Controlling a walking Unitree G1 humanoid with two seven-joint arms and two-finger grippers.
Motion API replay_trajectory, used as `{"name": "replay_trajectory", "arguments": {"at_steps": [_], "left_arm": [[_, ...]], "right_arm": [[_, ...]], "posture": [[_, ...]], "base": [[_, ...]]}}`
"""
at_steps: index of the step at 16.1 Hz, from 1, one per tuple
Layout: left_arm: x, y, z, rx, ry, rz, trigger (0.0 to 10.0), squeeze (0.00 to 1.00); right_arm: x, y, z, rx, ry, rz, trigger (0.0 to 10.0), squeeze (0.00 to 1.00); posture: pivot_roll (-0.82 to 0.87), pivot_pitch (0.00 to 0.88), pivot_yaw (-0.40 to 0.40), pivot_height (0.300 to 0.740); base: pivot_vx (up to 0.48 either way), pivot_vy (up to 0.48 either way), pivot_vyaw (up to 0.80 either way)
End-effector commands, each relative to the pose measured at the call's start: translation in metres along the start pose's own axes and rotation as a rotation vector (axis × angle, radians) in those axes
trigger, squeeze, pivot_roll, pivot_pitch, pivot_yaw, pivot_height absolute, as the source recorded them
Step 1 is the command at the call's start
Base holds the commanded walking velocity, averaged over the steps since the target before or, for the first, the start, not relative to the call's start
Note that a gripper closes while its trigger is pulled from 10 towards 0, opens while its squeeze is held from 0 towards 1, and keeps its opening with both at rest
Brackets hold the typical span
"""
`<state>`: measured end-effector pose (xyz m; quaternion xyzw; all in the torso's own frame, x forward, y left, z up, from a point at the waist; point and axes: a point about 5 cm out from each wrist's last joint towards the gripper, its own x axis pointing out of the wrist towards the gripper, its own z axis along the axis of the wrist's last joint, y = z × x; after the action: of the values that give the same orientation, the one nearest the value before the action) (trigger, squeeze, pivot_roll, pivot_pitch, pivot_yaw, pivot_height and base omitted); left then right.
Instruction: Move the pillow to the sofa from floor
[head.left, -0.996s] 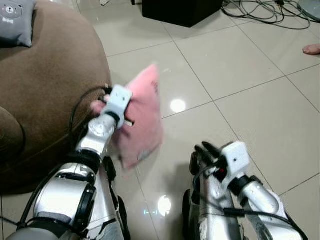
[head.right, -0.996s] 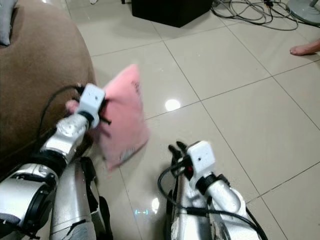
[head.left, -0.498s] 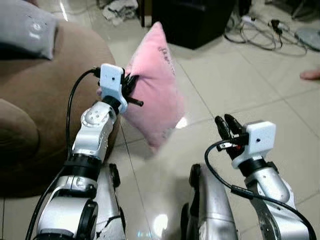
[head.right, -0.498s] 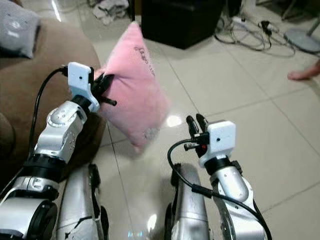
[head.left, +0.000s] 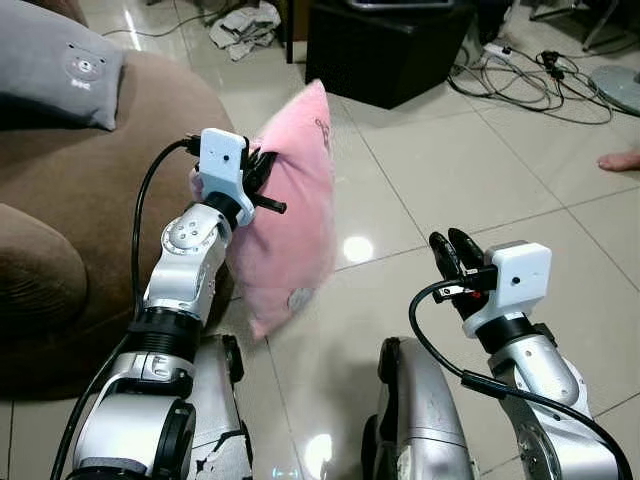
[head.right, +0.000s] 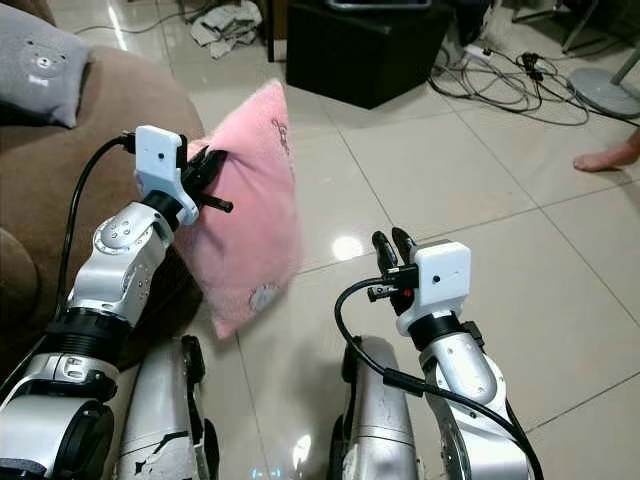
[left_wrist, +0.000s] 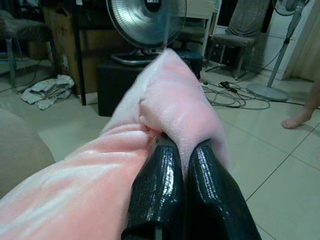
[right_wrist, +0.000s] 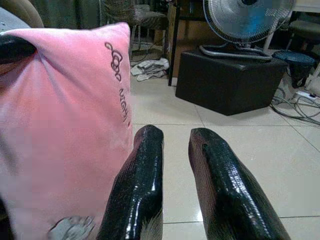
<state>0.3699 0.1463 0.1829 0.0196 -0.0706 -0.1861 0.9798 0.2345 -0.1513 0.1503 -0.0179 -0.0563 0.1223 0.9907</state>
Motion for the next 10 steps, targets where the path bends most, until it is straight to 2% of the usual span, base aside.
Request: {"name": "replay_trajectory", "arguments": {"at_steps": [1, 5, 6, 7, 10], "left_arm": [[0.001, -0.002, 0.009, -0.004, -0.044, -0.003, 10.0, 0.0], [0.001, -0.002, 0.009, -0.004, -0.044, -0.003, 10.0, 0.0], [-0.003, -0.002, 0.011, -0.017, -0.029, 0.004, 10.0, 0.0], [-0.021, -0.013, 0.003, 0.082, -0.027, 0.018, 10.0, 0.0], [-0.024, -0.014, -0.001, 0.1, -0.023, 0.019, 10.0, 0.0]], "right_arm": [[-0.003, -0.002, 0.001, -0.001, 0.003, -0.008, 10.0, 0.0], [-0.003, -0.002, 0.001, -0.001, 0.003, -0.008, 10.0, 0.0], [-0.002, -0.003, 0.003, 0.006, 0.0, -0.026, 10.0, 0.0], [0.019, -0.024, 0.021, 0.011, -0.027, -0.088, 10.0, 0.0], [0.021, -0.026, 0.021, 0.007, -0.024, -0.085, 10.0, 0.0]], "posture": [[0.01, 0.078, -0.073, 0.537], [0.01, 0.078, -0.073, 0.537], [0.01, 0.078, -0.073, 0.542], [0.04, 0.052, -0.123, 0.557], [0.04, 0.054, -0.129, 0.577]], "base": [[0.0, 0.0, 0.0], [0.0, 0.0, 0.0], [0.0, 0.0, 0.0], [0.0, 0.0, 0.0], [0.0, 0.0, 0.0]]}}
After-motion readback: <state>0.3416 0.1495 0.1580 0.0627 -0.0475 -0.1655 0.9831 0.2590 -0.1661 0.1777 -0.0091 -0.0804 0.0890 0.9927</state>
